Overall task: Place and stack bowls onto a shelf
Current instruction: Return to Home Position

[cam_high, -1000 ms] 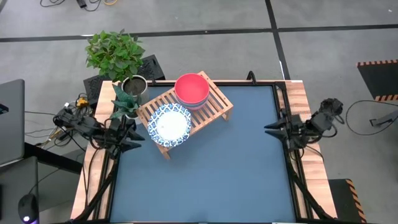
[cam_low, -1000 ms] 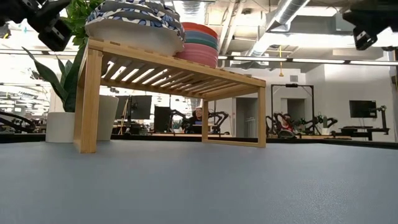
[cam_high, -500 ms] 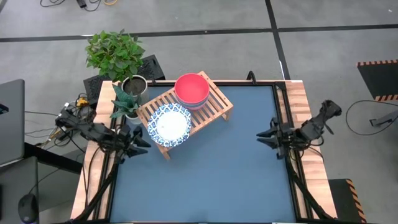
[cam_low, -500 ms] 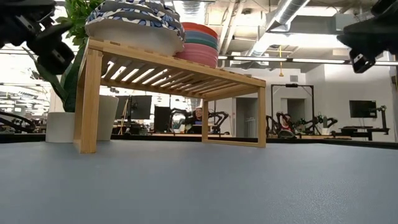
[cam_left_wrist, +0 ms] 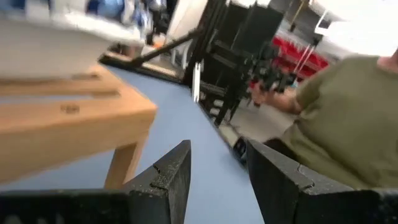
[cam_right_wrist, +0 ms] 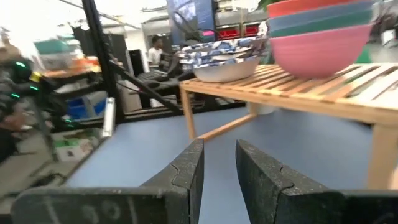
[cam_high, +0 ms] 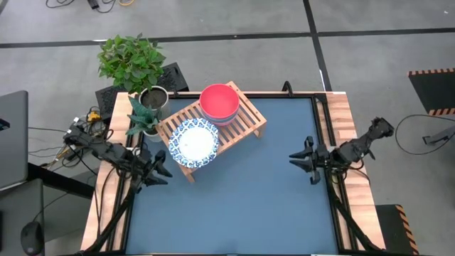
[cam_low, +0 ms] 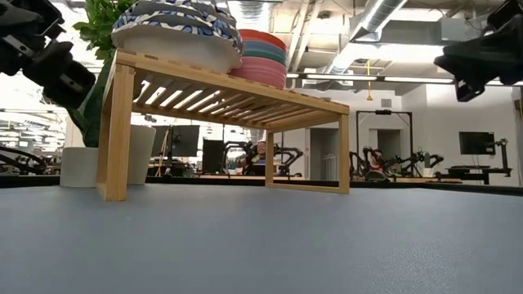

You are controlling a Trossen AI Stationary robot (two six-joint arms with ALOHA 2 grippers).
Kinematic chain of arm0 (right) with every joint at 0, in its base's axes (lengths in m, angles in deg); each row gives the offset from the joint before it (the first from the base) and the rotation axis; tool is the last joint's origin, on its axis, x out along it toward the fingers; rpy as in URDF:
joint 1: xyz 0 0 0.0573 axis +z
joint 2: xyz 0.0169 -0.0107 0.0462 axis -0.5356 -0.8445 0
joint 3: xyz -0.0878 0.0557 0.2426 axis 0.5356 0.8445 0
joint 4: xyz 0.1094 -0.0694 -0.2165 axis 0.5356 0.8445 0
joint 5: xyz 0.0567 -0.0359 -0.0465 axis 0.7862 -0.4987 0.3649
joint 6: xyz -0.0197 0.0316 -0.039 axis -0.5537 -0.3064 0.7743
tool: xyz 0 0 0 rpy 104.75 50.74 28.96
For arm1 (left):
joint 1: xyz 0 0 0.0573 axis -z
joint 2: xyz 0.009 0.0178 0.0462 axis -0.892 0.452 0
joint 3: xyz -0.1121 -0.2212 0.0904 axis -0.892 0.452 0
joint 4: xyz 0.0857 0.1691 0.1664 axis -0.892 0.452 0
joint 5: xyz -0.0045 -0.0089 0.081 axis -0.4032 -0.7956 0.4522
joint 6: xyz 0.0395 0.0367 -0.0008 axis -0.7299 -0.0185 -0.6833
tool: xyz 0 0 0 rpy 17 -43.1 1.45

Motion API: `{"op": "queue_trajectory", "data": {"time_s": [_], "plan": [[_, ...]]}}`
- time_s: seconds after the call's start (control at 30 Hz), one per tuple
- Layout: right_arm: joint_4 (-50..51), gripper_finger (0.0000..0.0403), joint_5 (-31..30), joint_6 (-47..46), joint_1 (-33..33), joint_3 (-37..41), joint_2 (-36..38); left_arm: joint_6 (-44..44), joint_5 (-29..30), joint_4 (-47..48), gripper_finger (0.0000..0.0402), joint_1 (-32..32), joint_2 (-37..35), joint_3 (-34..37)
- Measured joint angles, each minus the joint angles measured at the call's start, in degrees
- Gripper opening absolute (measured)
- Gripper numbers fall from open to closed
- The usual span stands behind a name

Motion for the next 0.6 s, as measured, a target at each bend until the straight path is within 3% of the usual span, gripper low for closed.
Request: {"op": "queue_trajectory", "data": {"time_s": [0.27,0.6], "plan": [[0.33,0.0118,2.13,8.31,-5.59,0.09,-0.16,-12.00,-1.88,1.41,0.0139,-0.02,0.11,0.03],[0.50,0.0118,4.11,8.61,-11.74,0.17,-0.16,-21.25,-1.41,1.40,0.0139,-0.02,0.11,0.09]]}}
